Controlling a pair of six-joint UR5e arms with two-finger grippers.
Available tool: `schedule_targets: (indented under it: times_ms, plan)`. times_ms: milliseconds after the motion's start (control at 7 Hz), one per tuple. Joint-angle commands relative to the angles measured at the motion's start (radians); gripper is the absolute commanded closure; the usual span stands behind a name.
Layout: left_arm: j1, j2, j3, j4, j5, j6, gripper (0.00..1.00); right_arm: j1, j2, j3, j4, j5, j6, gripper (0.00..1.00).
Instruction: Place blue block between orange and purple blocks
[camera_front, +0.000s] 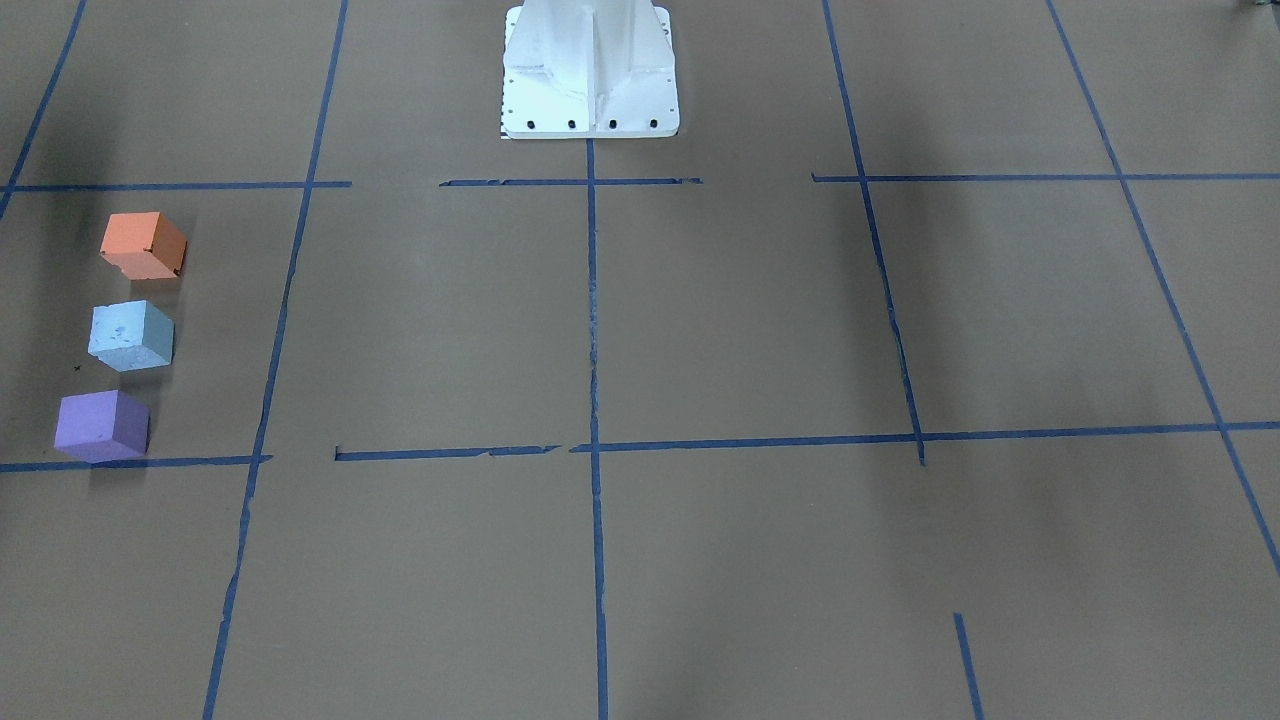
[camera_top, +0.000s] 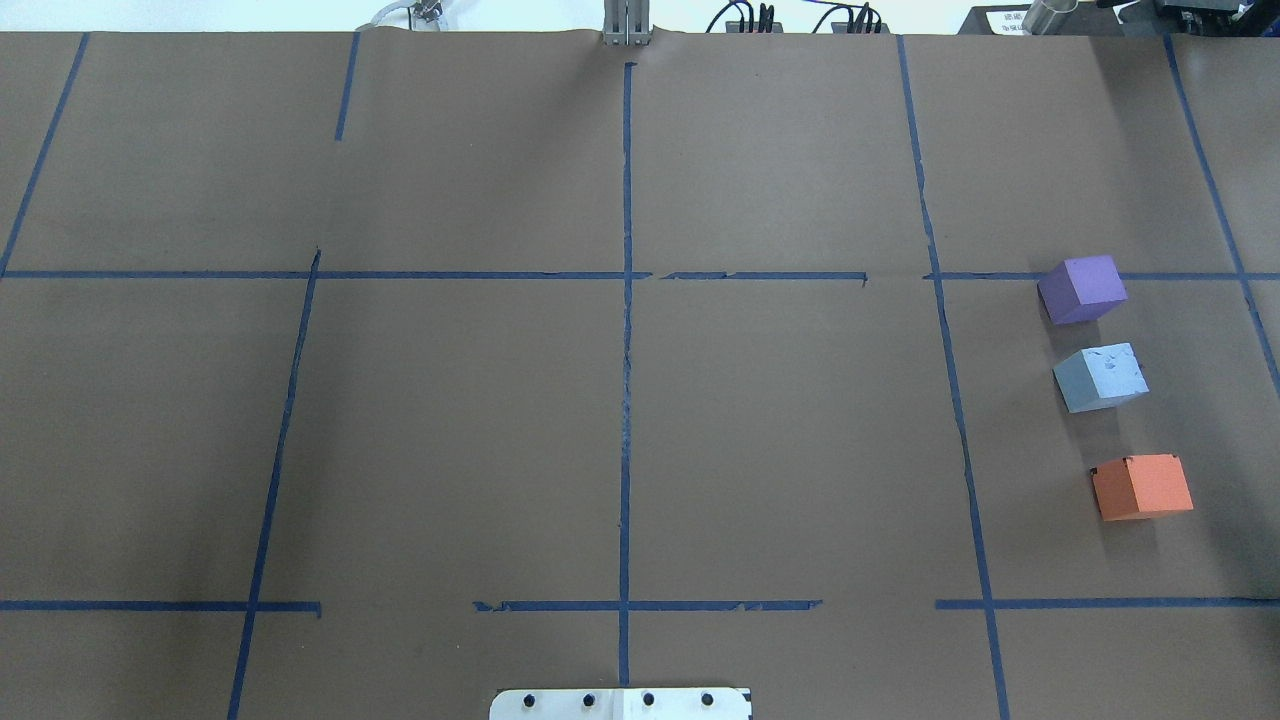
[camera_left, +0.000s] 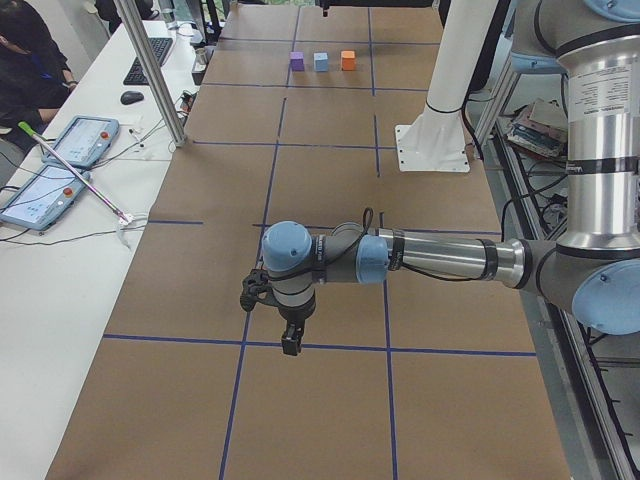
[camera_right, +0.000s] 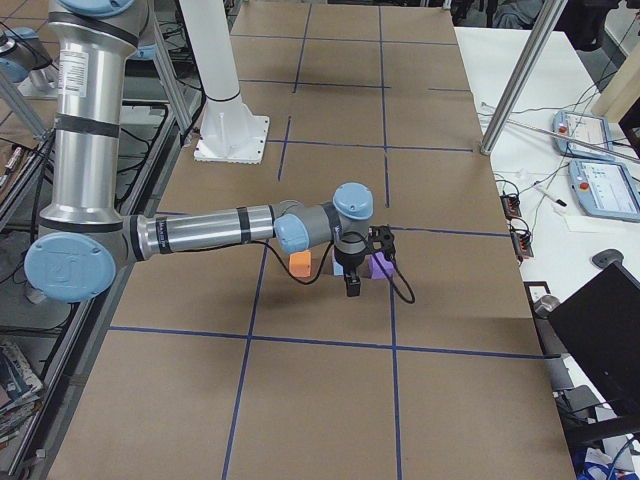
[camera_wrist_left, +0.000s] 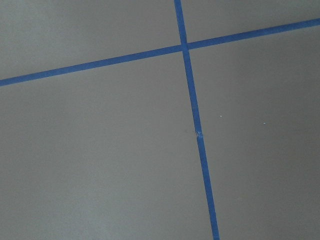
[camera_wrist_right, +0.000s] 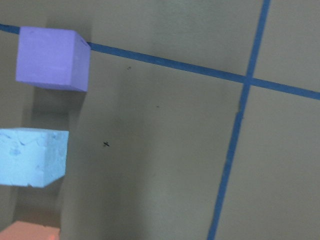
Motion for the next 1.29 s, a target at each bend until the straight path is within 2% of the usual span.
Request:
schedule_targets:
  times_ms: [0, 1143]
  plan:
    - [0.0, 0.001, 0.009, 0.003, 0.011, -0.001, 0.0, 0.075, -0.013, 0.06, -0.196, 0.003, -0.13, 0.0]
    - [0.011, 0.014, 0.017, 0.015, 0.013, 0.002, 0.0, 0.074, -0.025, 0.043, -0.189, 0.009, -0.116, 0.0]
